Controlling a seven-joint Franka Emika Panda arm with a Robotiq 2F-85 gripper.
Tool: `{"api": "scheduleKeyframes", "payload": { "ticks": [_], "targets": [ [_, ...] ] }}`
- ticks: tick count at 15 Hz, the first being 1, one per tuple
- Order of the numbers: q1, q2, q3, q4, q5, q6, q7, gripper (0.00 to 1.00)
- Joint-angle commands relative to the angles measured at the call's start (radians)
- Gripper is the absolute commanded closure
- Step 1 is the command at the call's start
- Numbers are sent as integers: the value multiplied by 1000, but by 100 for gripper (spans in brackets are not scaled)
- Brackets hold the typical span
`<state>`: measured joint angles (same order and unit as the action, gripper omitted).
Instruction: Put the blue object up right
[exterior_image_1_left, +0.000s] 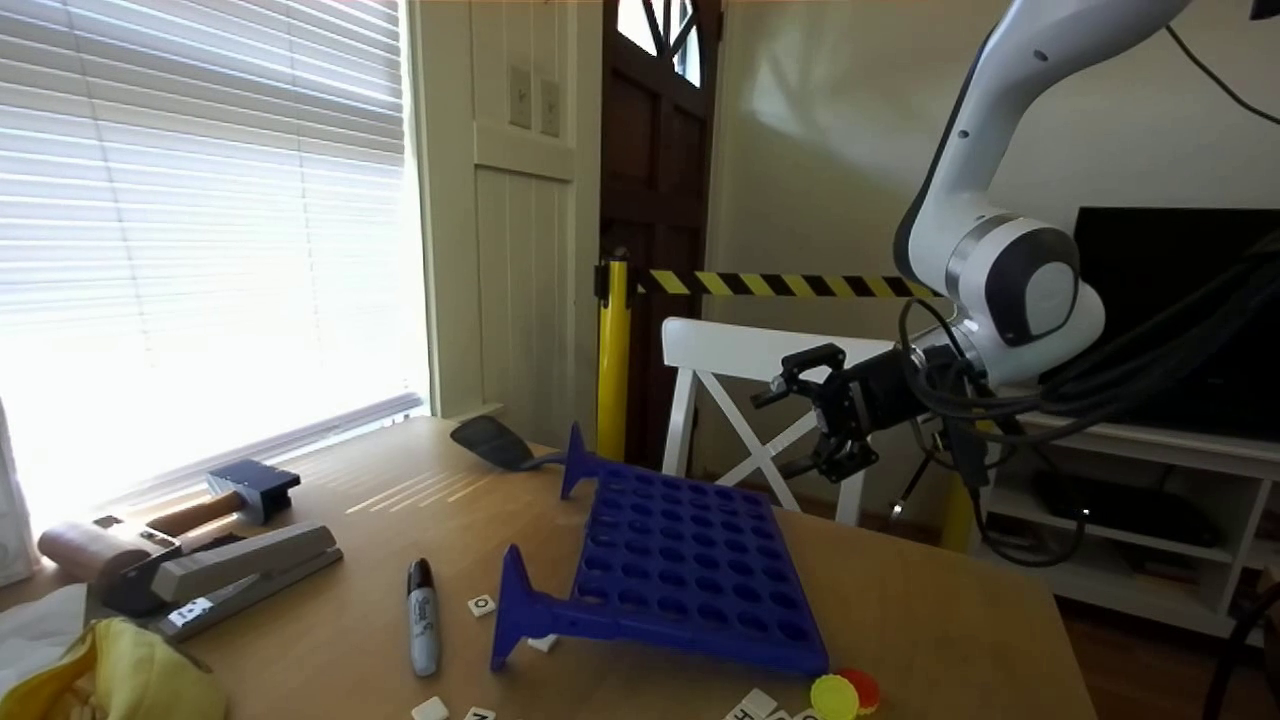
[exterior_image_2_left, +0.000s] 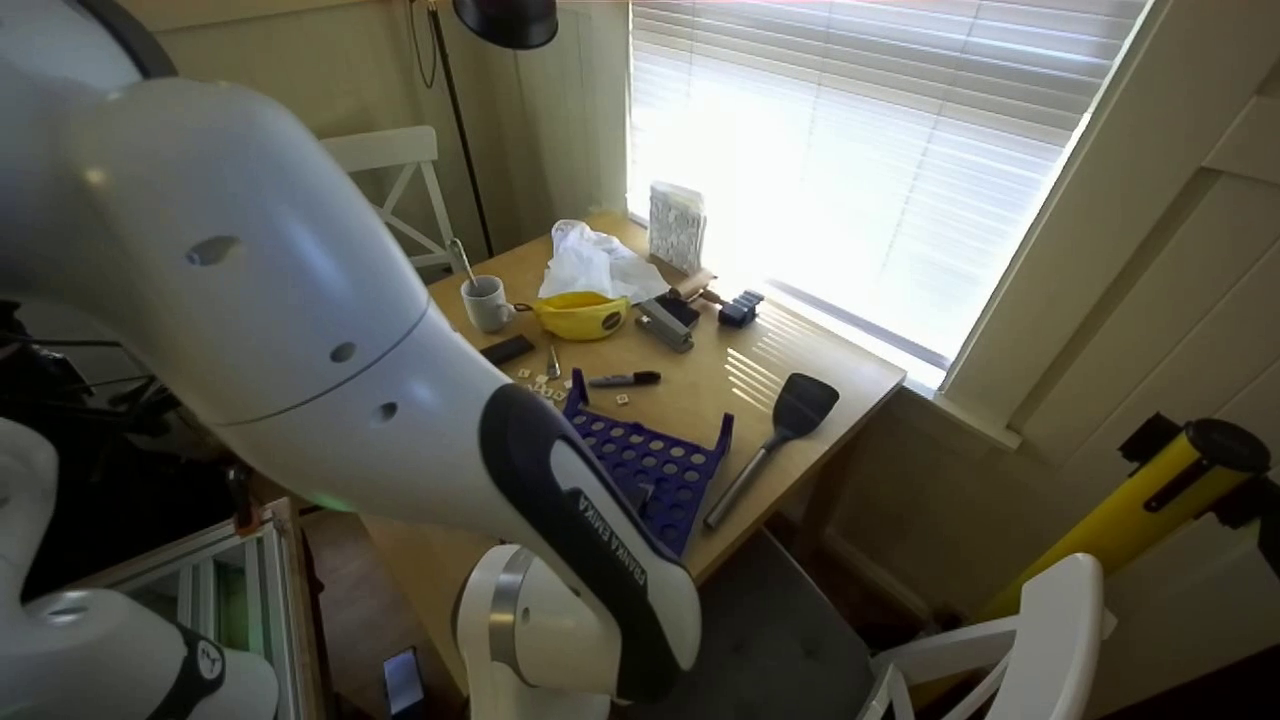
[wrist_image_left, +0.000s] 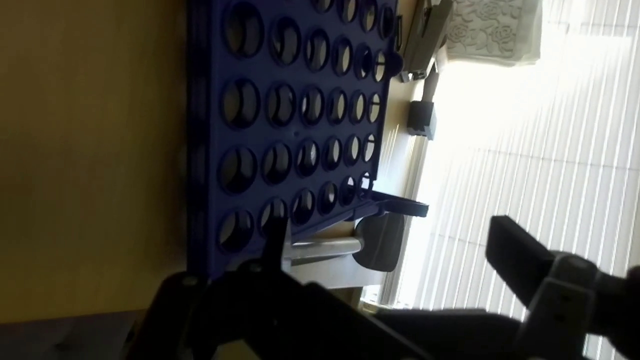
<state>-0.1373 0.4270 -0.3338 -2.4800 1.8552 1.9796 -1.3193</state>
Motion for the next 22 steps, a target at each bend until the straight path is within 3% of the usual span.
{"api": "scheduleKeyframes", "payload": {
  "ticks": [1, 22],
  "targets": [
    [-12, 40, 21, 32, 68, 66, -5, 0],
    [55, 107, 96, 158, 83, 356, 155, 0]
  ]
}}
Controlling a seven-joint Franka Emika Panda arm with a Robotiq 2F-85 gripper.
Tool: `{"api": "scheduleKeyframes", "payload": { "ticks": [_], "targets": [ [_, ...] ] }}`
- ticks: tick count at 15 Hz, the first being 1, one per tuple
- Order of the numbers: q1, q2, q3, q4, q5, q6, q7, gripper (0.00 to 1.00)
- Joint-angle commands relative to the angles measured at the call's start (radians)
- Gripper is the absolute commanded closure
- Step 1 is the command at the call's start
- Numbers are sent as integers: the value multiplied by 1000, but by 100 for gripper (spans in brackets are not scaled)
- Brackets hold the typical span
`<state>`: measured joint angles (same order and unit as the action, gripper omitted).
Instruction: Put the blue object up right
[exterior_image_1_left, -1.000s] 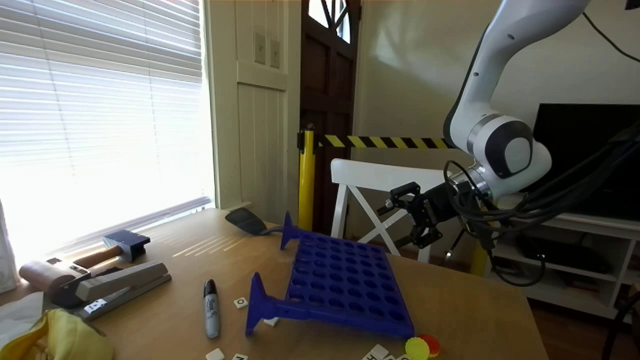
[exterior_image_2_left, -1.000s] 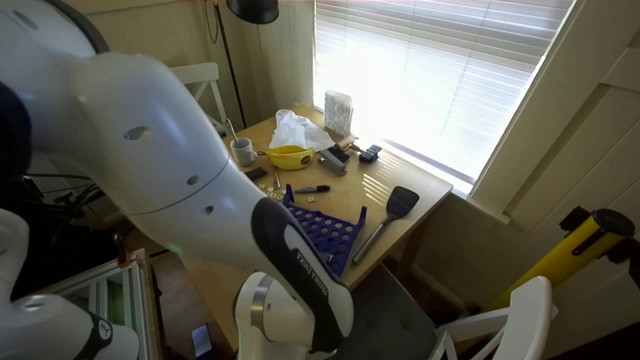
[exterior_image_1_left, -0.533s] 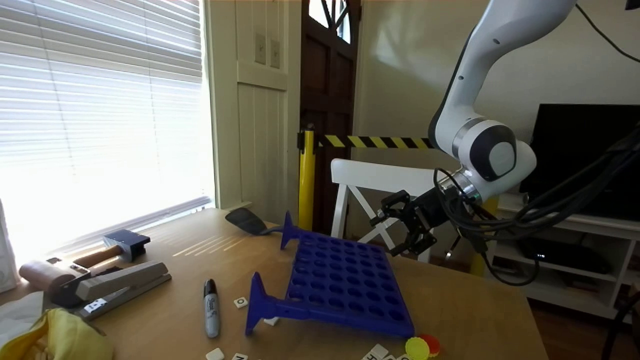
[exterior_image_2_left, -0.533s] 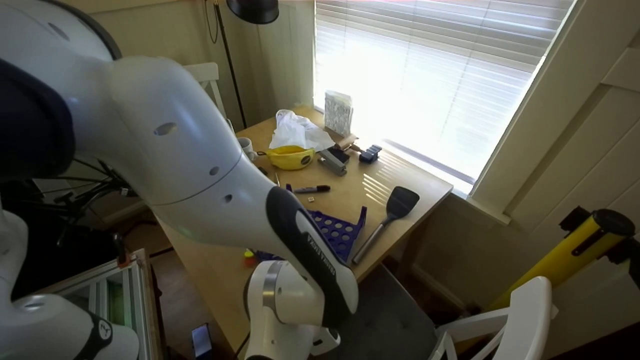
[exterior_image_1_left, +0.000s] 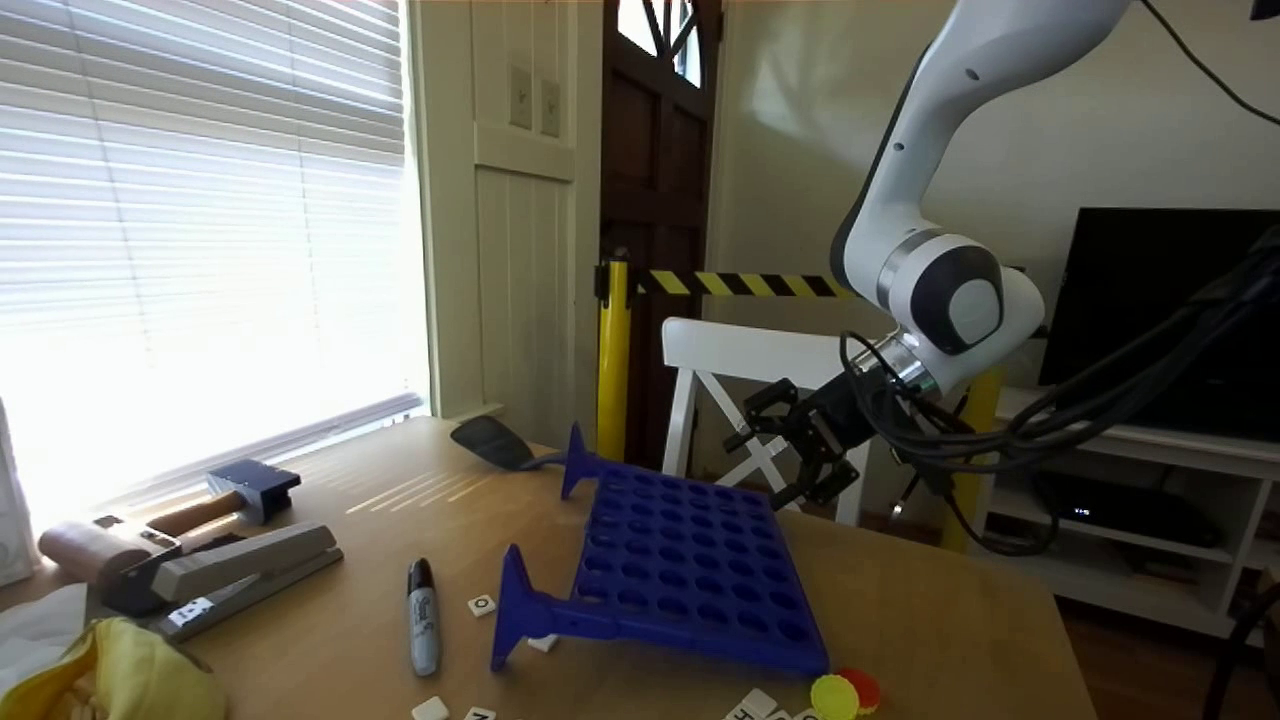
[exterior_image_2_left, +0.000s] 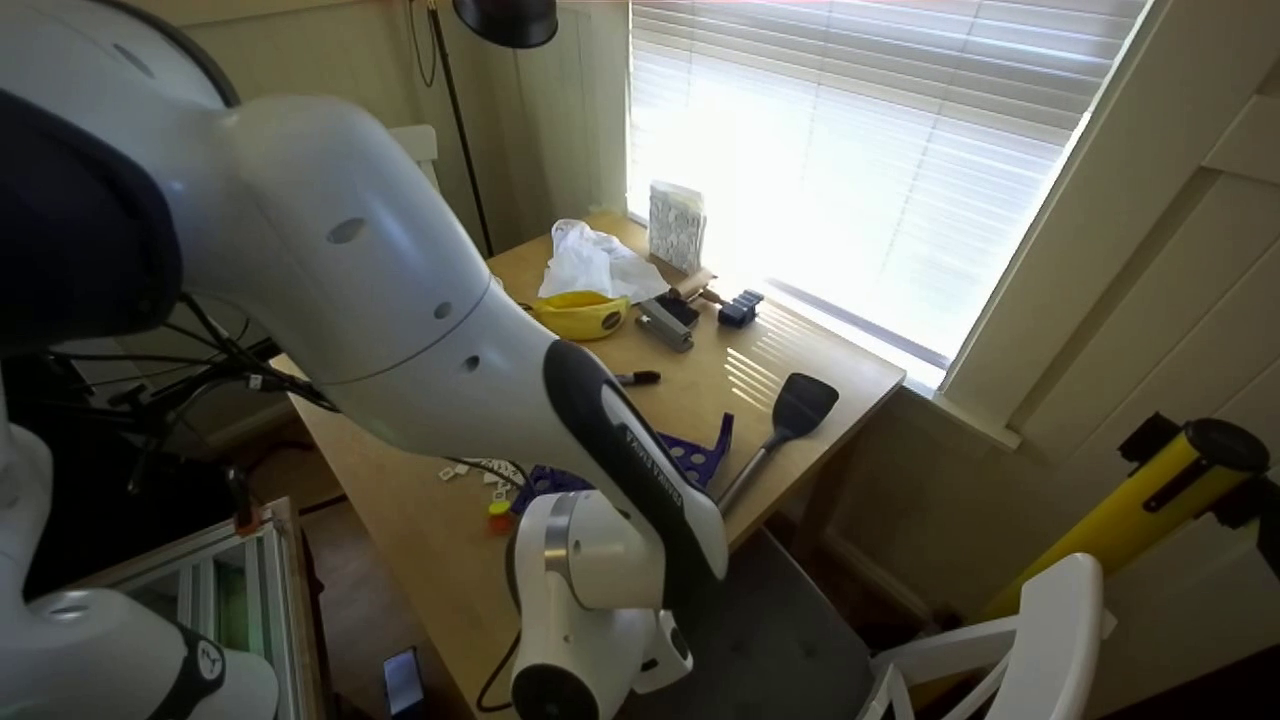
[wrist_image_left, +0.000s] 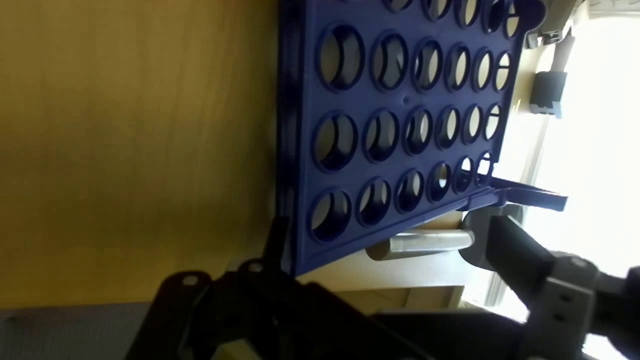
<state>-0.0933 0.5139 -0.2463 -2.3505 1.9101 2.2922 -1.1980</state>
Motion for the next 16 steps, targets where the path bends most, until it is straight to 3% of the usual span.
{"api": "scheduleKeyframes", "payload": {
  "ticks": [1, 9, 11, 12, 13, 15, 16],
  "targets": [
    [12, 22, 10, 31, 25, 51, 49, 0],
    [0, 45, 14, 39, 4, 27, 173, 0],
    [1, 47, 13, 41, 6, 27, 182, 11],
    [1, 47, 12, 42, 8, 28, 186, 24],
    [2, 47, 12, 44, 9, 29, 188, 29],
    [4, 45, 11, 46, 10, 35, 193, 36],
    [5, 44, 11, 48, 9, 38, 195, 30]
  ]
}}
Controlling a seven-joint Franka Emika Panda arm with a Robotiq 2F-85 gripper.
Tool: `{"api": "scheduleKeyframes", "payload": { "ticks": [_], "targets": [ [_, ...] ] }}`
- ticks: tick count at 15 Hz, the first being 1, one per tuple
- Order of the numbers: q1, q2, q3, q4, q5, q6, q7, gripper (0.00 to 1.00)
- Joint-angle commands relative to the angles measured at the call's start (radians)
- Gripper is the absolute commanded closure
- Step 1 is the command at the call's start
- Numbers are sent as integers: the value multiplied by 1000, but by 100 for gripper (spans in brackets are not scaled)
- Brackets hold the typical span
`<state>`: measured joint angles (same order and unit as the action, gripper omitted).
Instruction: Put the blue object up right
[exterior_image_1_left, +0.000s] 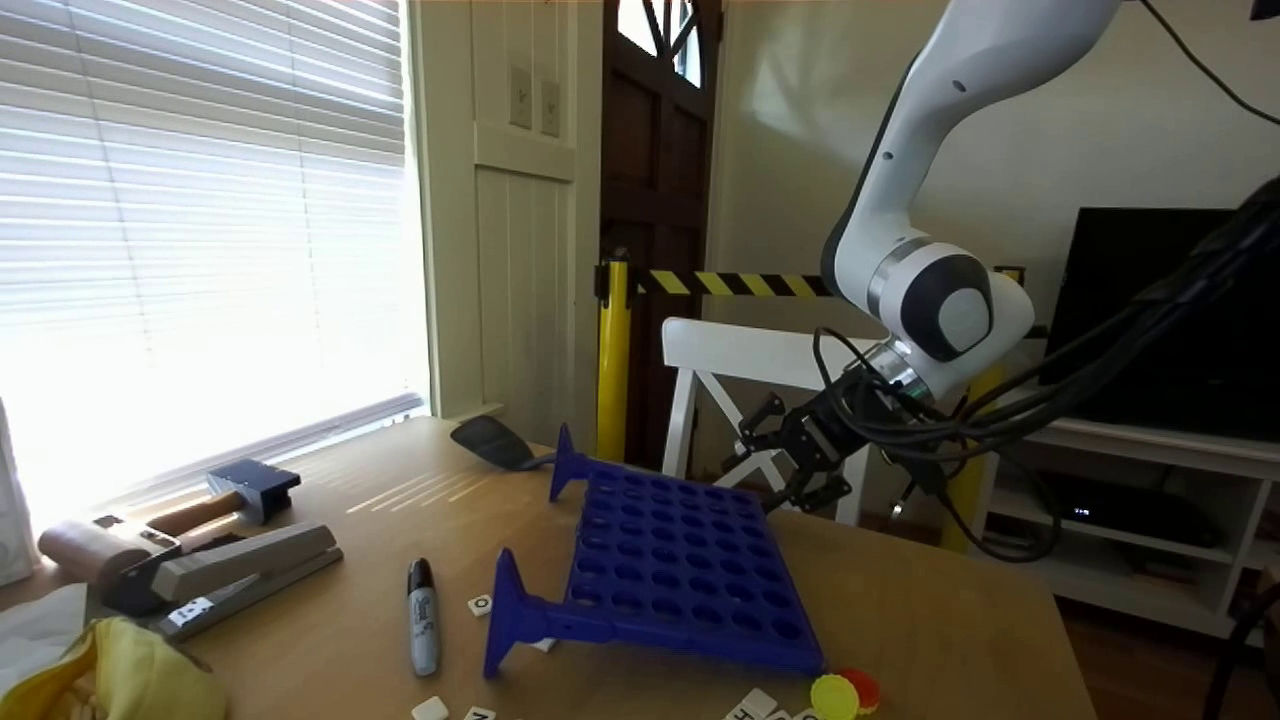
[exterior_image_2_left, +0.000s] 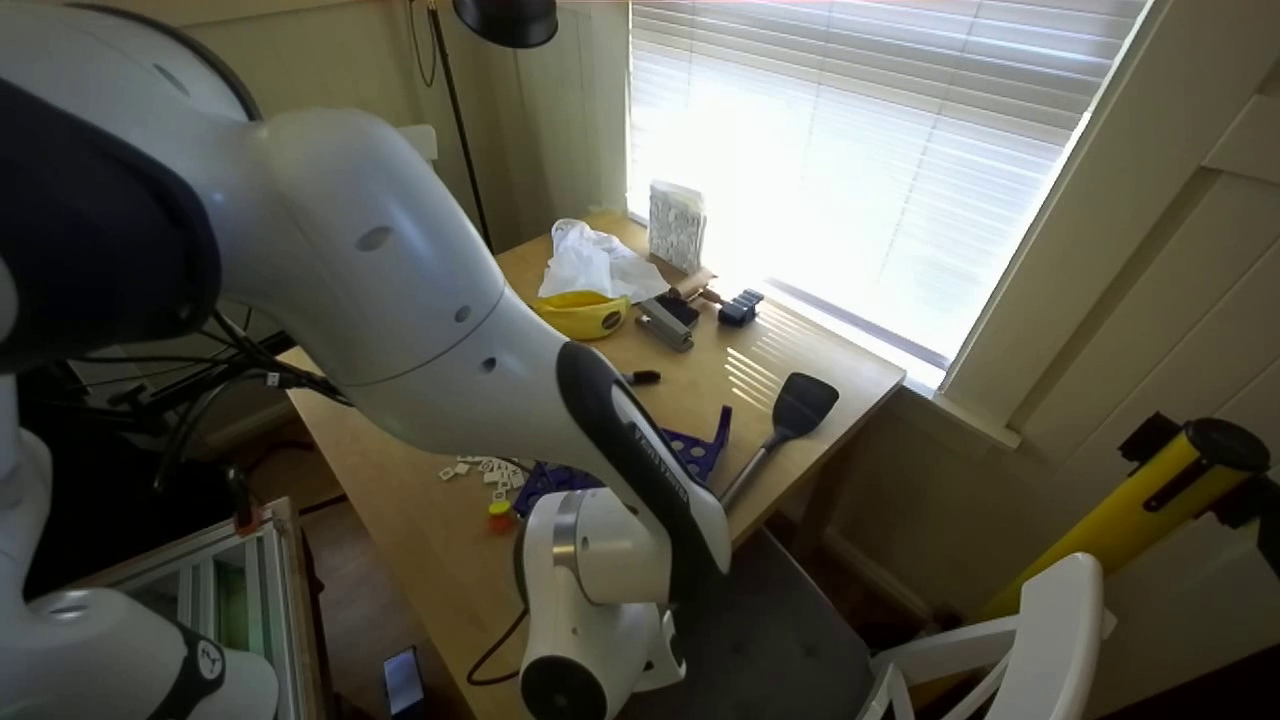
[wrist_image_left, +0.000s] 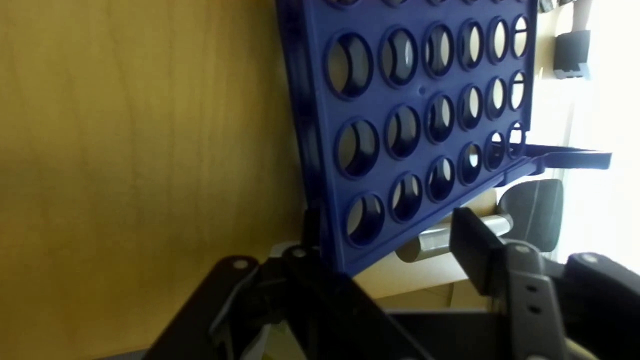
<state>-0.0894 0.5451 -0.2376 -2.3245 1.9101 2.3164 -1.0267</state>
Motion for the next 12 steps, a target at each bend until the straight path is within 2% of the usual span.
{"api": "scheduleKeyframes", "payload": {
  "ticks": [1, 8, 10, 12],
  "targets": [
    [1, 12, 2, 22, 9, 14, 23, 25],
    [21, 0, 0, 18, 30, 87, 10, 33],
    [29, -13, 3, 7, 22, 116, 14, 31],
    [44, -23, 5, -2, 15, 151, 14, 42]
  ]
}}
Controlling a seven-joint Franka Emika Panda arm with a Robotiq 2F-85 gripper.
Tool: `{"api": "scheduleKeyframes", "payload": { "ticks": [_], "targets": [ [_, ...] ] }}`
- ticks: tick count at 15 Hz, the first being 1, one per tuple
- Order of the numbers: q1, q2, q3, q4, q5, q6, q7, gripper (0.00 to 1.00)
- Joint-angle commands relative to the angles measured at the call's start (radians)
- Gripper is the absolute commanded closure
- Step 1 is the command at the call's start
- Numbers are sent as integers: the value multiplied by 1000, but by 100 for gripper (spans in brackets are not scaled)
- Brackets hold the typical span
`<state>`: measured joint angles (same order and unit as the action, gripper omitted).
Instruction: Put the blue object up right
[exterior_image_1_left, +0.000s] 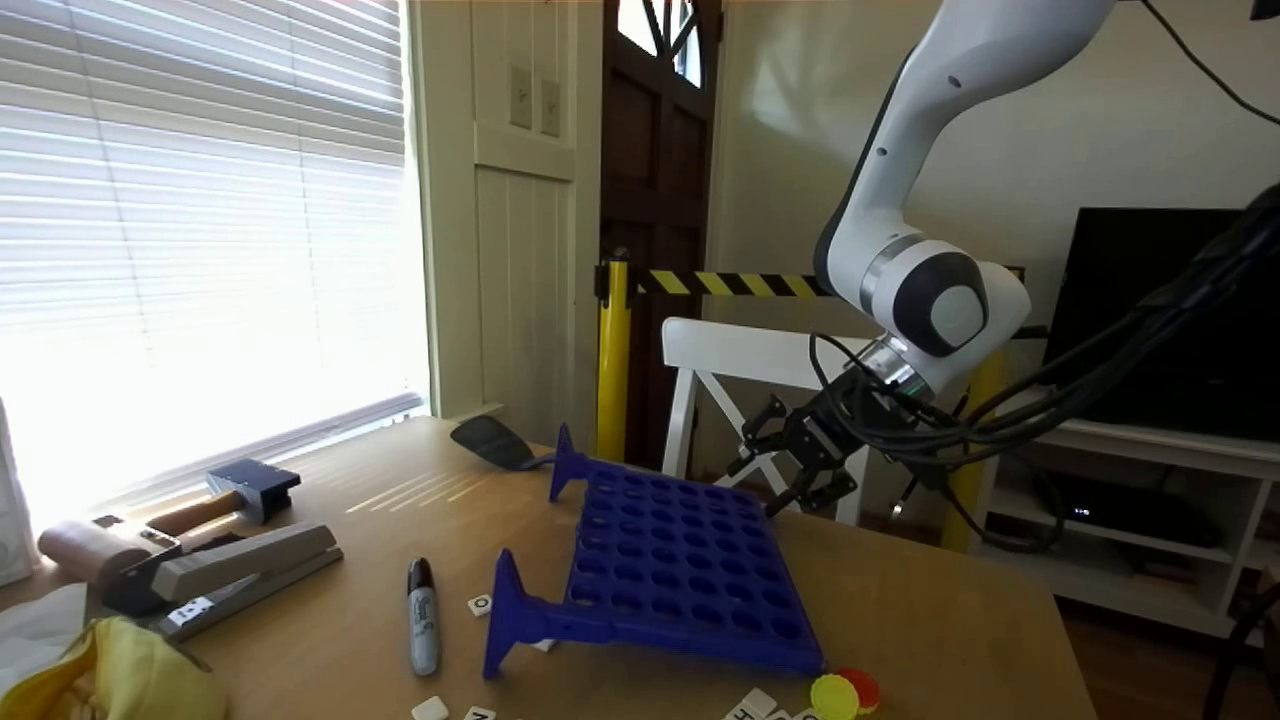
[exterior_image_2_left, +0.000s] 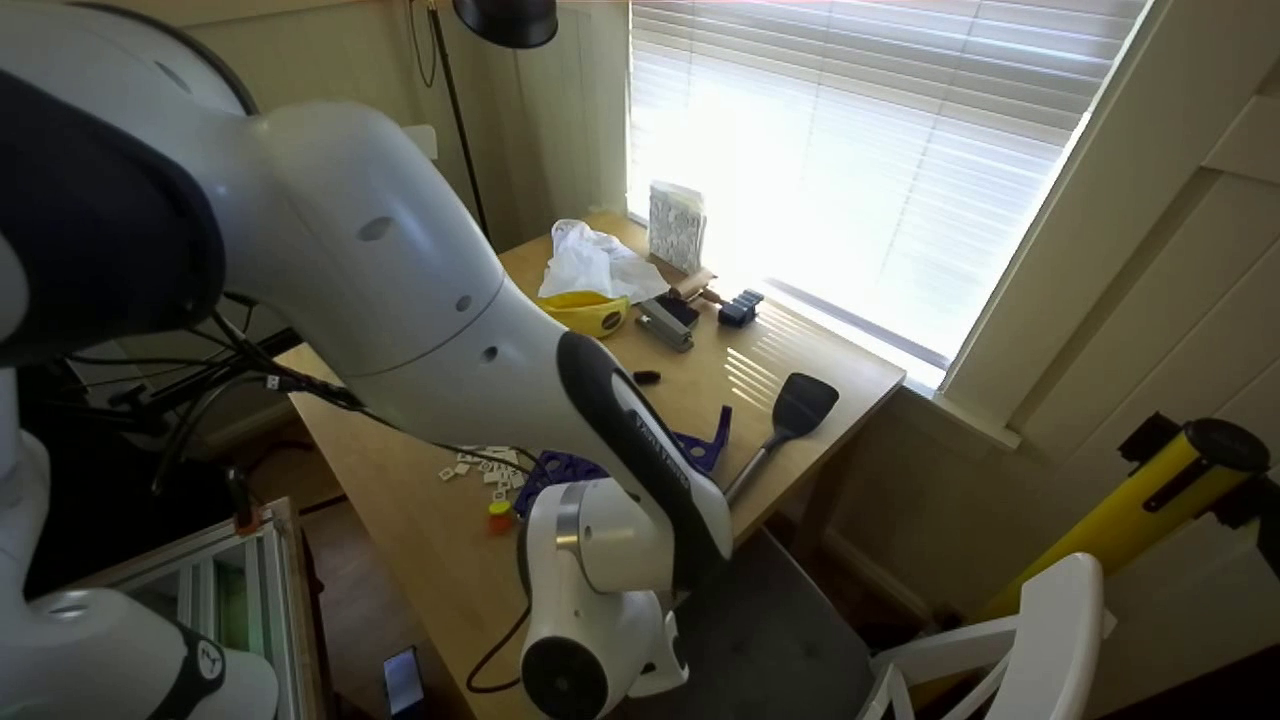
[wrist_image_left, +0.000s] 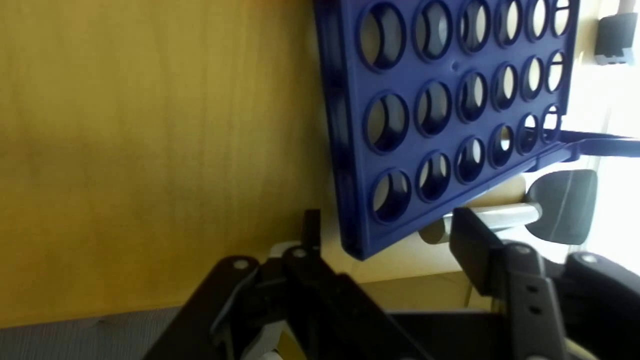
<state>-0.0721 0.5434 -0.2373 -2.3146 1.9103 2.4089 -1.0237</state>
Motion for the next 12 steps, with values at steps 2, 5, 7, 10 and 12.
{"api": "scheduleKeyframes", "payload": {
  "ticks": [2, 5, 7, 10, 12],
  "targets": [
    [41, -27, 10, -16, 9, 87, 12, 65],
    [62, -29, 17, -17, 2, 124, 16, 73],
    [72, -31, 20, -16, 2, 143, 14, 71],
    [80, -36, 23, -18, -5, 162, 16, 70],
    [84, -38, 23, -19, -9, 171, 15, 73]
  ]
}}
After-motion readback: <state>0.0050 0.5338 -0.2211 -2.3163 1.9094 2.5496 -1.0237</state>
